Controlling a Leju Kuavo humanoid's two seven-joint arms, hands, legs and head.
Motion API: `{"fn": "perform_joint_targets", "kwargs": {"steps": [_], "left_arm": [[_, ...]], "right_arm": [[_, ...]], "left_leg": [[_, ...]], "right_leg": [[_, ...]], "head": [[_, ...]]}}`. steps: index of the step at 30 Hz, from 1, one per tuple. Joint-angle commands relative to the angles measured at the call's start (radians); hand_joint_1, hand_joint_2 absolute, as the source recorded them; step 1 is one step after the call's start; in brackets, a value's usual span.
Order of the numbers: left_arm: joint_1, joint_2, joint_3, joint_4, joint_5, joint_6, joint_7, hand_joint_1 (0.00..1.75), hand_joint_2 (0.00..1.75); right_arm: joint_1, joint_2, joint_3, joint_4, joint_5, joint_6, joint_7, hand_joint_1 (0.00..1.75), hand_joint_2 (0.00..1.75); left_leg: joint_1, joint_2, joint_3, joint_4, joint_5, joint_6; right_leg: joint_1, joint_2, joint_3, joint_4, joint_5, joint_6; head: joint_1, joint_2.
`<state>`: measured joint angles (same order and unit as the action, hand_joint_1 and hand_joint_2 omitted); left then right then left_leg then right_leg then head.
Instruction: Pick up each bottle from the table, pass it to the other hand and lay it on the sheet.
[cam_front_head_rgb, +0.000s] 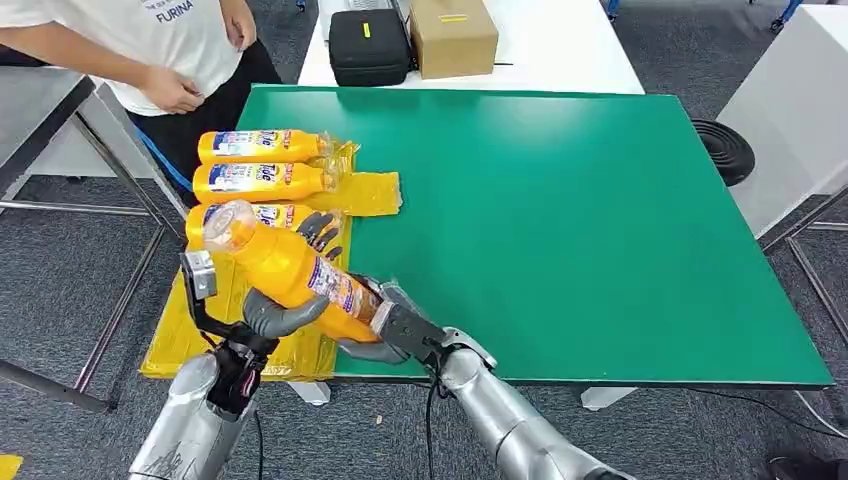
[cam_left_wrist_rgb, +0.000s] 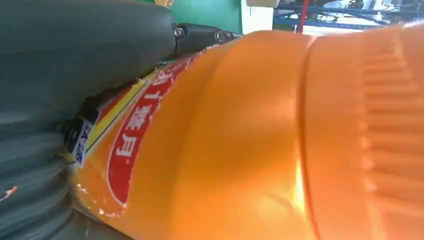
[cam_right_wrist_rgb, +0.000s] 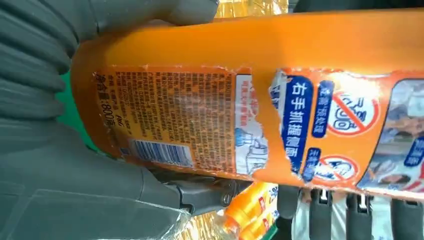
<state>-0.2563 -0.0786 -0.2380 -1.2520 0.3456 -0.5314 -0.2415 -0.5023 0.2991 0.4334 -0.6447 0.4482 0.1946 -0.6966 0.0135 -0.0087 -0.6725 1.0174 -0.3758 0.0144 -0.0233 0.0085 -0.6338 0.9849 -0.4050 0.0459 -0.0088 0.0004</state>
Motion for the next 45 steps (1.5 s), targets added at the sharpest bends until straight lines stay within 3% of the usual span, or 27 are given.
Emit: {"fn": "perform_joint_targets", "kwargs": {"steps": [1, 7, 8, 9, 10, 29, 31, 33, 34, 35, 45], "left_arm": [[-0.048, 0.016, -0.052, 0.057, -0.003, 0.0, -0.019, 0.0, 1.75], [-0.038, 0.019, -0.048, 0.045, 0.003, -0.008, -0.034, 0.05, 1.75], [-0.038, 0.019, -0.048, 0.045, 0.003, -0.008, -0.034, 0.63, 1.75], [-0.035, 0.02, -0.049, 0.04, 0.004, -0.01, -0.036, 1.61, 1.75], [-0.034, 0.022, -0.051, 0.036, 0.004, -0.017, -0.04, 1.75, 1.75], [-0.029, 0.024, -0.058, 0.033, -0.013, -0.012, -0.038, 1.75, 1.75], [-0.025, 0.023, -0.061, 0.043, -0.021, -0.001, -0.029, 1.75, 1.75], [-0.021, 0.024, -0.061, 0.048, -0.032, 0.014, -0.028, 1.75, 1.75], [-0.02, 0.024, -0.059, 0.049, -0.032, 0.015, -0.028, 1.75, 1.75], [-0.015, 0.028, -0.056, 0.045, -0.045, 0.03, -0.029, 1.75, 1.75], [-0.012, 0.031, -0.052, 0.038, -0.05, 0.036, -0.028, 1.75, 1.75]], "right_arm": [[-0.059, 0.023, 0.085, 0.168, 0.036, 0.024, -0.002, 1.75, 1.75], [-0.061, 0.026, 0.093, 0.192, 0.043, 0.028, -0.002, 1.75, 1.75], [-0.061, 0.024, 0.093, 0.193, 0.044, 0.028, -0.002, 1.75, 1.75], [-0.062, 0.026, 0.095, 0.198, 0.047, 0.025, -0.002, 1.75, 1.75], [-0.062, 0.026, 0.095, 0.2, 0.047, 0.027, -0.002, 1.75, 1.75], [-0.054, 0.019, 0.09, 0.187, 0.035, 0.03, -0.002, 1.75, 1.75], [-0.051, 0.015, 0.091, 0.174, 0.024, 0.035, -0.002, 1.75, 1.75], [-0.05, 0.011, 0.084, 0.163, 0.006, 0.03, -0.002, 1.54, 1.75], [-0.05, 0.011, 0.077, 0.159, -0.001, 0.027, -0.002, 0.59, 1.75], [-0.047, 0.012, 0.06, 0.152, -0.021, 0.011, -0.002, 0.0, 1.75], [-0.049, 0.013, 0.052, 0.149, -0.03, 0.005, -0.002, 0.0, 1.75]], "left_leg": [[0.0, 0.0, 0.006, 0.0, -0.002, 0.0], [0.0, -0.001, 0.002, 0.0, -0.001, 0.0], [0.001, -0.001, 0.005, 0.0, -0.002, 0.0], [0.001, -0.001, 0.008, 0.0, -0.004, 0.0], [0.0, -0.001, 0.003, 0.0, -0.001, 0.0], [0.0, -0.001, 0.002, 0.0, -0.001, 0.0], [0.001, -0.001, 0.007, 0.0, -0.004, 0.0], [0.001, -0.002, 0.007, 0.0, -0.003, 0.0], [0.001, -0.001, 0.004, 0.0, -0.002, 0.0], [0.0, -0.001, 0.003, -0.001, -0.001, 0.0], [0.0, -0.001, 0.003, 0.0, -0.001, 0.0]], "right_leg": [[0.001, -0.002, 0.007, -0.001, -0.003, -0.002], [0.001, -0.001, 0.003, -0.001, -0.001, -0.001], [0.001, -0.002, 0.006, 0.0, -0.003, -0.002], [0.002, -0.003, 0.009, 0.0, -0.004, -0.004], [0.001, -0.002, 0.004, 0.0, -0.002, -0.002], [0.001, -0.002, 0.003, -0.001, -0.001, -0.002], [0.002, -0.003, 0.008, 0.0, -0.004, -0.003], [0.001, -0.003, 0.008, 0.0, -0.004, -0.003], [0.001, -0.003, 0.005, -0.001, -0.002, -0.002], [0.0, -0.002, 0.003, -0.001, -0.001, -0.001], [0.001, -0.002, 0.004, -0.001, -0.002, -0.002]], "head": [[0.0, 0.0], [0.0, 0.0], [0.0, 0.0], [0.0, 0.0], [0.0, 0.0], [0.0, 0.0], [0.0, 0.0], [0.0, 0.0], [0.0, 0.0], [0.0, 0.0], [0.0, 0.0]]}}
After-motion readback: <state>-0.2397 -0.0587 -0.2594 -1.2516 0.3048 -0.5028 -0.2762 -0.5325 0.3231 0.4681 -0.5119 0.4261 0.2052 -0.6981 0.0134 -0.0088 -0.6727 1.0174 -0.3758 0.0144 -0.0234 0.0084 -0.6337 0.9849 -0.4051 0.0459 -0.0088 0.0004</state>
